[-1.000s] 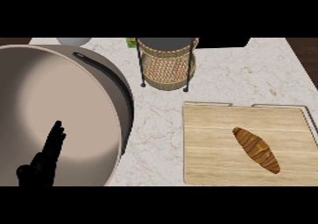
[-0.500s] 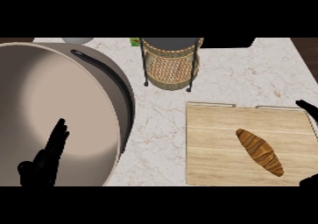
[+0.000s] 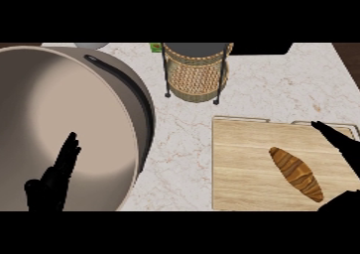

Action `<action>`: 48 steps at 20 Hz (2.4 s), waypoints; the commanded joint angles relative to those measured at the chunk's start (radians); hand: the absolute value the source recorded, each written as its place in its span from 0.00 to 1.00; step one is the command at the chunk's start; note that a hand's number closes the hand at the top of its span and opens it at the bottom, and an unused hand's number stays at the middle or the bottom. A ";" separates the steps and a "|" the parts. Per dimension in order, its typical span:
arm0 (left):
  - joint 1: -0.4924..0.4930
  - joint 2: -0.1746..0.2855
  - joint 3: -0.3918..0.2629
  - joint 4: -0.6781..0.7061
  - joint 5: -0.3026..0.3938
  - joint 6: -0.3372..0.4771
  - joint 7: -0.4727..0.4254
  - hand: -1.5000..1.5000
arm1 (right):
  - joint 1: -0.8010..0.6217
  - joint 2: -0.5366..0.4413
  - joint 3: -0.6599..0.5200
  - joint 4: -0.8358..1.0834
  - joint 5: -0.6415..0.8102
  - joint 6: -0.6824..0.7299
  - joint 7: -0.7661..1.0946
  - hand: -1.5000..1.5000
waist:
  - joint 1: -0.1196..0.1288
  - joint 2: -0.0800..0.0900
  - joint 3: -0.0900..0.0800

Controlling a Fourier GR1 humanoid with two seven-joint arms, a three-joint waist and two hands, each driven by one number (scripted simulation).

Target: Pick the croissant from the tray and place it in the tiered basket

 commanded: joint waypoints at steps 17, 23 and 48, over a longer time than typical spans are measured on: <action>-0.056 -0.111 0.000 0.155 -0.049 0.000 -0.017 0.50 | -0.110 0.144 0.112 0.125 0.097 0.182 0.160 0.00 | -0.016 0.021 -0.028; -0.013 -0.113 0.000 0.082 -0.065 -0.004 0.004 0.50 | -0.146 0.150 0.087 0.186 0.065 0.264 0.155 0.00 | -0.010 0.019 -0.028; -0.071 -0.150 0.071 0.136 -0.095 -0.056 0.009 0.50 | -0.113 0.264 0.143 0.385 0.319 0.185 -0.136 1.00 | -0.021 0.019 -0.028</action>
